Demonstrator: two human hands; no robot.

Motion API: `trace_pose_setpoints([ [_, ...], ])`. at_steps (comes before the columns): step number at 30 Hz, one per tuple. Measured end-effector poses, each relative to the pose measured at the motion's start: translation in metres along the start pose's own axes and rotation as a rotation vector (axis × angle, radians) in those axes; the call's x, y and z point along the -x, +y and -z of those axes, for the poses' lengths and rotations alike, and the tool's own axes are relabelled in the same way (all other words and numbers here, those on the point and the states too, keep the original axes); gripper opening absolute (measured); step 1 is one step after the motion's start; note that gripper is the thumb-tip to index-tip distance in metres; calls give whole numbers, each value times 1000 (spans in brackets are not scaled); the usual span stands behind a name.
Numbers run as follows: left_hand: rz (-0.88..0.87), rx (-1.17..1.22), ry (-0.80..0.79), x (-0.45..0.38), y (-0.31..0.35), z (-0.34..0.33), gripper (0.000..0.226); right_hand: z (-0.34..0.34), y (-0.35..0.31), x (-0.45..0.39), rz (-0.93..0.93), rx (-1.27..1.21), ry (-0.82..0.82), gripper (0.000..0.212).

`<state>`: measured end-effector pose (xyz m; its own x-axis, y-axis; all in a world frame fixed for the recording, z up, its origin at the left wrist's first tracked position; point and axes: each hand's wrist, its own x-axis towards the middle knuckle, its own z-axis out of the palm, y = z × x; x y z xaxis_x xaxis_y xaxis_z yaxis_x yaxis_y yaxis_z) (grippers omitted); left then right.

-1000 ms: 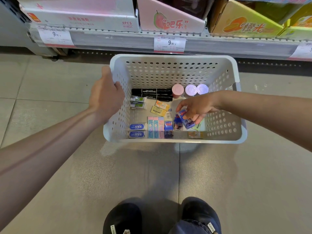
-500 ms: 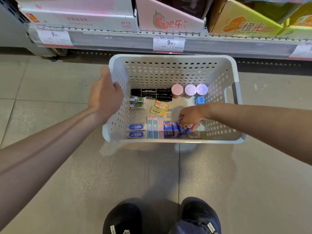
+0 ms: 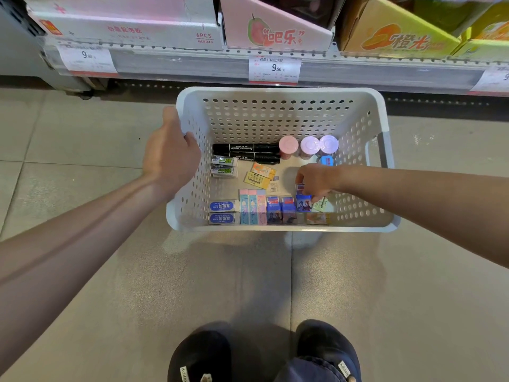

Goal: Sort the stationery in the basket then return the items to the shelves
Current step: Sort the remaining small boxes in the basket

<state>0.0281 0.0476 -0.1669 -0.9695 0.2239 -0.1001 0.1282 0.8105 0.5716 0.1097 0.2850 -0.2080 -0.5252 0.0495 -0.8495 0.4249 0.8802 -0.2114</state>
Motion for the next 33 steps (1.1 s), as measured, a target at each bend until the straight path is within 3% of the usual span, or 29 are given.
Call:
trace_pose_setpoints([
  [6,-18,13,-5,1,0,1,21,-8,-1,-11,21,184,97,28],
  [11,-10,17,-4,0,1,1,21,-6,-7,7,27,457,197,36],
  [14,-10,22,-12,0,0,2,21,-11,-11,15,-63,651,31,26],
  [16,-3,22,-18,1,0,2,21,-22,-11,13,-167,634,-140,23],
  [18,-6,22,-17,2,2,2,22,-30,-8,11,-214,618,-207,29],
  [23,-4,-3,-6,1,1,1,23,-34,-7,12,-179,651,-214,31],
  [33,-8,-9,-8,2,1,2,22,-36,2,15,14,637,-38,25],
])
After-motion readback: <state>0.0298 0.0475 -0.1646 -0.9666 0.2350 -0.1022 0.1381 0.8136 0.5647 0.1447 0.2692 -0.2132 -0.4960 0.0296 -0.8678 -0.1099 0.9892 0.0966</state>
